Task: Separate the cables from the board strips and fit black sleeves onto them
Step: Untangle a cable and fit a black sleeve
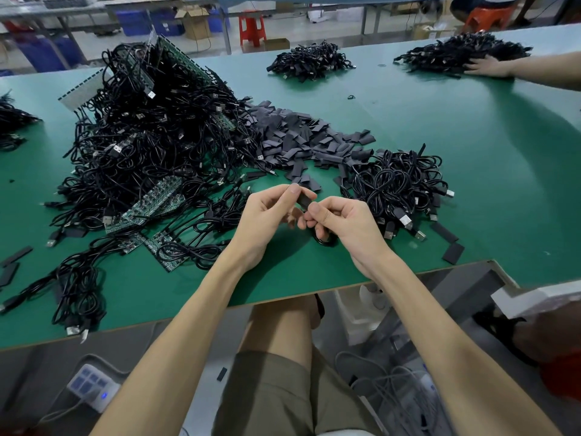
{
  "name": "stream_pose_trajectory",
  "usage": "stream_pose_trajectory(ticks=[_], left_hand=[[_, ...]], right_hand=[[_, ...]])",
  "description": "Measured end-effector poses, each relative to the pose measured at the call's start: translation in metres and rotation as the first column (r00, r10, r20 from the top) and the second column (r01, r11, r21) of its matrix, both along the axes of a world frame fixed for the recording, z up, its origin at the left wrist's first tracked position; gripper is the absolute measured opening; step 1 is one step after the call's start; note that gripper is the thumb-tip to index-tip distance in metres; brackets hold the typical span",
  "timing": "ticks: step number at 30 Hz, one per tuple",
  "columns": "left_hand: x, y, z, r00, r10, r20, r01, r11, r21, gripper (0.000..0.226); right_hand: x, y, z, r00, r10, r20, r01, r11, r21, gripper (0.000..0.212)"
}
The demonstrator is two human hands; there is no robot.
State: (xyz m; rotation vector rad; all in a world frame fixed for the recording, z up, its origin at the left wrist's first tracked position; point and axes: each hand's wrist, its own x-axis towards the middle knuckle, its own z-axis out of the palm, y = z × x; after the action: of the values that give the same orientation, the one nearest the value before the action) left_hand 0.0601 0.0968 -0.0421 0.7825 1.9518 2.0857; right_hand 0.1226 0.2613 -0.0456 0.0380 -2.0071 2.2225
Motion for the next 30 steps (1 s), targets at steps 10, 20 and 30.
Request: stream_pose_trajectory(ticks=[10,20,30], left_hand=[[-0.004,-0.002,0.000,0.991,0.112,0.073,-0.116,0.992,0.054,0.036],[0.004,0.004,0.004,0.989,-0.005,-0.146,-0.018,0.987,-0.158,0.027],[0.017,0.009,0.022,0.990,-0.043,-0.137,-0.034,0.858,-0.512,0.056]], right_hand=[[0.001,-0.003,0.000,0.996,0.043,-0.076,-0.039,0.998,0.058,0.009],[0.002,-0.002,0.004,0.986,-0.123,-0.110,0.111,0.987,-0.116,0.012],[0.001,-0.001,0.003,0.972,-0.194,-0.130,0.175,0.973,-0.149,0.012]])
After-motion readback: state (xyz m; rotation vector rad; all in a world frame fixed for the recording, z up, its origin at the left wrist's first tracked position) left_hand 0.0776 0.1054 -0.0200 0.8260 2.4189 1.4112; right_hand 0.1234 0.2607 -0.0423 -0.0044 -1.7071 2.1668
